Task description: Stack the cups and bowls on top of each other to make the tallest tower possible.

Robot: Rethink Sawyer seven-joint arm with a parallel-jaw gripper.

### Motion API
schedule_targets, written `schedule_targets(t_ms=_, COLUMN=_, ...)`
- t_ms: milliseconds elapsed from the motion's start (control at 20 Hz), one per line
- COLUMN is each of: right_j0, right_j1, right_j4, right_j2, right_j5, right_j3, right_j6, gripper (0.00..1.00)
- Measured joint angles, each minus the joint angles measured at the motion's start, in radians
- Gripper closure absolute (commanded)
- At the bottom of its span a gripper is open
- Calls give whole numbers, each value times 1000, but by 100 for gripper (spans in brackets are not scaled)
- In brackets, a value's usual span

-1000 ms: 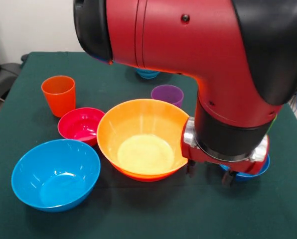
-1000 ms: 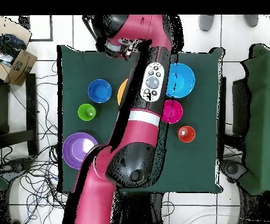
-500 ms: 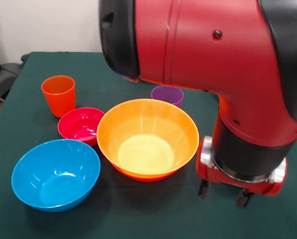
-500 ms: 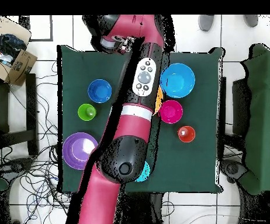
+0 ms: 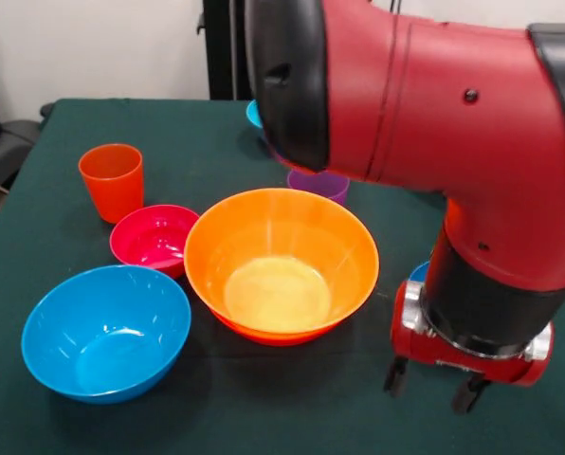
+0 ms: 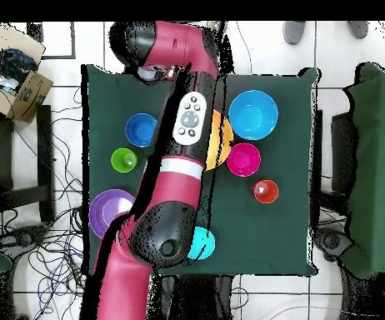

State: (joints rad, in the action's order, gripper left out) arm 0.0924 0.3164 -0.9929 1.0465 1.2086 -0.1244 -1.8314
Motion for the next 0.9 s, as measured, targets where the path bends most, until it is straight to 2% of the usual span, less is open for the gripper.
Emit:
schedule_targets(t_ms=100, right_j0=-27, right_j1=-22, right_j4=40, right_j2=-38, right_j5=-6, right_j3=-45, right_j6=0, gripper=0)
schedule_targets(t_ms=150, right_j0=-74, right_j1=-65, right_j4=98, right_j2=-93, right_j5=-22, right_j3=-129, right_j6=0, gripper=0)
schedule_targets(t_ms=200, right_j0=-102, right_j1=-95, right_j4=128, right_j2=-124, right_j5=-34, right_j3=-185, right_j6=0, gripper=0)
schedule_targets(t_ms=550, right_j0=-261, right_j1=-306, right_j4=243, right_j2=-253, right_j5=-99, right_j3=-512, right_j6=0, gripper=0)
schedule_targets(t_ms=700, right_j0=-306, right_j1=-399, right_j4=283, right_j2=-290, right_j5=-113, right_j3=-606, right_j6=0, gripper=0)
schedule_targets(t_ms=900, right_j0=-319, right_j1=-470, right_j4=312, right_j2=-332, right_j5=-143, right_j3=-661, right_j6=0, gripper=0)
